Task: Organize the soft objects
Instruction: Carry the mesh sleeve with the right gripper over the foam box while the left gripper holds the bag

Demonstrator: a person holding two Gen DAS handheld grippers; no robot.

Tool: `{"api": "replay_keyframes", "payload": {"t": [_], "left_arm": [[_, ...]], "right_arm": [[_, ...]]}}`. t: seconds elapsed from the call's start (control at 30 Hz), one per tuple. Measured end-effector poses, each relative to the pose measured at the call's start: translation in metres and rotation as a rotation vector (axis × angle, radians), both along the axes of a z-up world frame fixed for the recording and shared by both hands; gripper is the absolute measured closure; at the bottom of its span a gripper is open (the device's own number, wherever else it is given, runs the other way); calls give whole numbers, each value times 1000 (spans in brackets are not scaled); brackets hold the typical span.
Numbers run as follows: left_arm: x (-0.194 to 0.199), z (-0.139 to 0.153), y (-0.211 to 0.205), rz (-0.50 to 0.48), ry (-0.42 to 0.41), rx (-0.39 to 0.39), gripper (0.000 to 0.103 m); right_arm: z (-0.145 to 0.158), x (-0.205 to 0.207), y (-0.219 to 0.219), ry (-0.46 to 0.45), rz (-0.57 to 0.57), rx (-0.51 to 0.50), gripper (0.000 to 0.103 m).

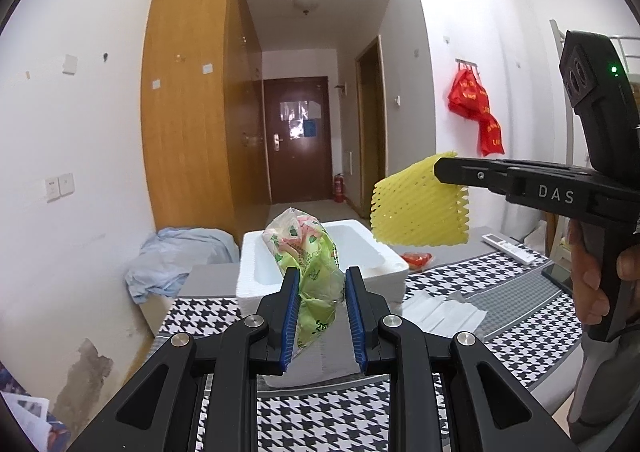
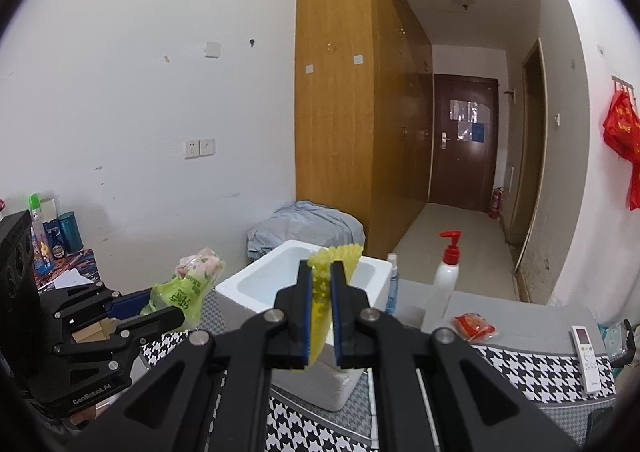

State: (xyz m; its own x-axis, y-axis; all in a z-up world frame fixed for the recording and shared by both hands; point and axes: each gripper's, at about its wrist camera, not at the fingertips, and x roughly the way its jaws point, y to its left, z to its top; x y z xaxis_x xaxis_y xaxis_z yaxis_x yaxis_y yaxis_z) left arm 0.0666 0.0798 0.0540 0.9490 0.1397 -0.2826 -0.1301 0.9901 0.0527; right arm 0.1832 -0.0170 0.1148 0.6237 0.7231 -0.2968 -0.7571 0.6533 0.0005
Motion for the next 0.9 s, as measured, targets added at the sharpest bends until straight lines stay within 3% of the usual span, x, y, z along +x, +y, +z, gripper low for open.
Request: {"api": "replay_keyframes", "payload": {"t": [0.9], "left_arm": [[2,-6,34,93,2,-32,78]], "right_arm": [[-17,35,68,85,35,-137,92]]}}
